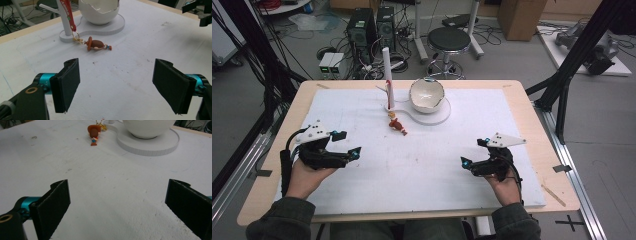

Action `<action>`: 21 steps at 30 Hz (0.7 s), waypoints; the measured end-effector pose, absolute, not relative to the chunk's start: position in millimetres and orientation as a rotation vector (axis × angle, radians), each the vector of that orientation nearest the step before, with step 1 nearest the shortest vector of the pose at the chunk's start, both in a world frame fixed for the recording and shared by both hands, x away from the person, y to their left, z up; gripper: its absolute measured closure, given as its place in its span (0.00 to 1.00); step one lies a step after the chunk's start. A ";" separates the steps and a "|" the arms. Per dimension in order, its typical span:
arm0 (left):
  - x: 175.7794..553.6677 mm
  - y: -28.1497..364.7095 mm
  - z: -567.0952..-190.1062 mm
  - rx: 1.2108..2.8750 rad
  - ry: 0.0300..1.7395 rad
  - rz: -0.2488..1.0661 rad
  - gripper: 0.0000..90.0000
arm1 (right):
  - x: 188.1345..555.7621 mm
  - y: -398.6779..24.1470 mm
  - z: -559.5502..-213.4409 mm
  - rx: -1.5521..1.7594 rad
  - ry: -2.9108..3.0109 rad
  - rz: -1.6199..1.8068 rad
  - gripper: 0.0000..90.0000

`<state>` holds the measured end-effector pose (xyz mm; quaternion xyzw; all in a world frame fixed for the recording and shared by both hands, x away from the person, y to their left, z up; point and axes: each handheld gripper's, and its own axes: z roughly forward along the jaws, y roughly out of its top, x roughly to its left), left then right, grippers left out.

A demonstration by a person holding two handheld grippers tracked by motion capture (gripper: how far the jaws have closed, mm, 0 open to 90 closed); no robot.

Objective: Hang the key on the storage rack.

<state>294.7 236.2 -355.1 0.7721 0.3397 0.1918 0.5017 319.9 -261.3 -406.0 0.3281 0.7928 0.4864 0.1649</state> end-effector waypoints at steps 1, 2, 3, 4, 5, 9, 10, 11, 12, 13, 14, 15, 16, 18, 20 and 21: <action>293.4 236.5 -356.0 1.867 0.820 0.465 0.25 | 320.0 -261.5 -406.0 0.931 2.255 1.384 0.05; 292.1 236.6 -356.9 1.864 0.820 0.466 0.25 | 319.9 -261.6 -405.9 0.930 2.255 1.383 0.05; 291.0 236.6 -357.8 1.863 0.819 0.466 0.25 | 319.6 -261.6 -406.0 0.936 2.256 1.384 0.05; 289.9 236.2 -358.6 1.864 0.819 0.465 0.25 | 319.8 -261.7 -406.1 0.934 2.256 1.382 0.05; 288.9 235.7 -359.4 1.866 0.818 0.466 0.25 | 319.6 -261.6 -406.2 0.940 2.257 1.382 0.05; 285.2 235.4 -362.9 1.866 0.818 0.464 0.25 | 320.2 -262.6 -406.3 0.931 2.255 1.379 0.05; 283.9 235.2 -364.7 1.865 0.821 0.460 0.25 | 320.3 -262.6 -406.3 0.932 2.254 1.382 0.05; 283.4 235.4 -365.7 1.866 0.822 0.461 0.25 | 320.2 -262.7 -406.3 0.932 2.254 1.382 0.05; 282.6 235.4 -367.1 1.863 0.826 0.461 0.25 | 320.1 -262.7 -406.4 0.936 2.255 1.381 0.05; 282.0 235.9 -368.3 1.866 0.828 0.459 0.25 | 320.3 -262.7 -406.5 0.932 2.254 1.381 0.05; 281.4 236.0 -369.7 1.864 0.830 0.455 0.25 | 320.0 -262.6 -406.5 0.942 2.253 1.378 0.05; 280.6 236.7 -370.6 1.869 0.831 0.457 0.25 | 320.1 -262.9 -406.6 0.939 2.255 1.375 0.05; 280.1 237.0 -371.5 1.867 0.830 0.458 0.25 | 320.2 -262.8 -406.7 0.938 2.255 1.375 0.05; 278.3 237.1 -373.1 1.862 0.835 0.453 0.25 | 320.0 -262.7 -406.8 0.940 2.256 1.374 0.05; 276.8 237.5 -374.5 1.865 0.836 0.456 0.25 | 320.2 -262.4 -407.0 0.936 2.258 1.376 0.05; 276.0 237.7 -375.4 1.869 0.838 0.456 0.25 | 320.2 -262.5 -407.1 0.933 2.259 1.375 0.05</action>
